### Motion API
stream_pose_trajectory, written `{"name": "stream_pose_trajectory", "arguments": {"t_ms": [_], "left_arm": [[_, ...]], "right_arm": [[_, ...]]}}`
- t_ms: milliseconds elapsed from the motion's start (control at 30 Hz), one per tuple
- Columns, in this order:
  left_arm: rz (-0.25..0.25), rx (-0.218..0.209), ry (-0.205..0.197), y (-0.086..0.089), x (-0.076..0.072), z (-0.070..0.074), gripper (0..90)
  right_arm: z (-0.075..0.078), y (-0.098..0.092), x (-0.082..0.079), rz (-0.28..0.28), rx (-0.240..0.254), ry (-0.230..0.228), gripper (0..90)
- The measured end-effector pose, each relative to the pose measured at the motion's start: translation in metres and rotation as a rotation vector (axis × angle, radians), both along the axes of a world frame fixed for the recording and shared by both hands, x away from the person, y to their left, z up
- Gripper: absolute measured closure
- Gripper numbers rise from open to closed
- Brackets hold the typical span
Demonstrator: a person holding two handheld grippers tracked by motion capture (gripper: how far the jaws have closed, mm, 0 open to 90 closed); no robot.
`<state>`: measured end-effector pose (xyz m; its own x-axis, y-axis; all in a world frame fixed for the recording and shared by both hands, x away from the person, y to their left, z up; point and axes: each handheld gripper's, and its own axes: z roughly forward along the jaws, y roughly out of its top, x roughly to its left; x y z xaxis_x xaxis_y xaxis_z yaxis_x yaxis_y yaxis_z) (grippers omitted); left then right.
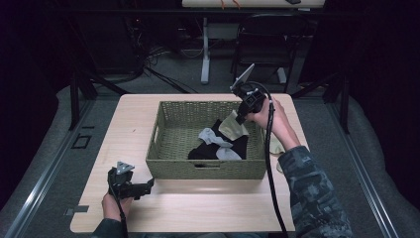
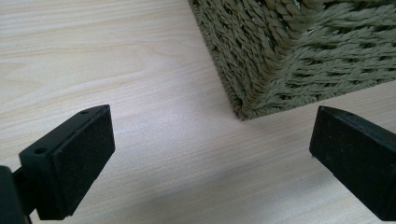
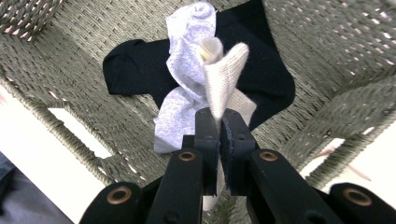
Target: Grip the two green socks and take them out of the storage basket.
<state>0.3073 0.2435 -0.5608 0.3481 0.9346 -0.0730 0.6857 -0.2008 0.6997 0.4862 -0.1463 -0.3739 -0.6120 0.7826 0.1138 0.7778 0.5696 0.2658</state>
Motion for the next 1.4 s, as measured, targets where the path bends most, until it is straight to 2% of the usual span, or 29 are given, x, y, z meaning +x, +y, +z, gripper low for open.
{"name": "stream_pose_trajectory", "arguments": {"t_ms": [533, 800, 867, 1167, 1400], "left_arm": [[-0.003, 0.001, 0.001, 0.000, 0.000, 0.000, 0.0], [0.000, -0.002, -0.001, 0.000, 0.000, 0.000, 0.0], [-0.002, -0.002, 0.000, 0.000, 0.000, 0.000, 0.0], [0.001, -0.005, -0.001, -0.001, 0.000, 0.000, 0.0], [0.000, 0.000, 0.001, 0.000, 0.000, 0.000, 0.0]], "right_arm": [[0.036, -0.014, 0.000, -0.016, 0.006, -0.029, 86.3], [0.054, -0.026, -0.002, -0.028, 0.020, -0.058, 86.3], [0.059, -0.030, -0.003, -0.046, 0.033, -0.076, 86.3], [0.083, -0.067, -0.012, -0.100, 0.034, -0.114, 86.3], [0.088, -0.104, -0.022, -0.171, 0.035, -0.130, 86.3]]}}
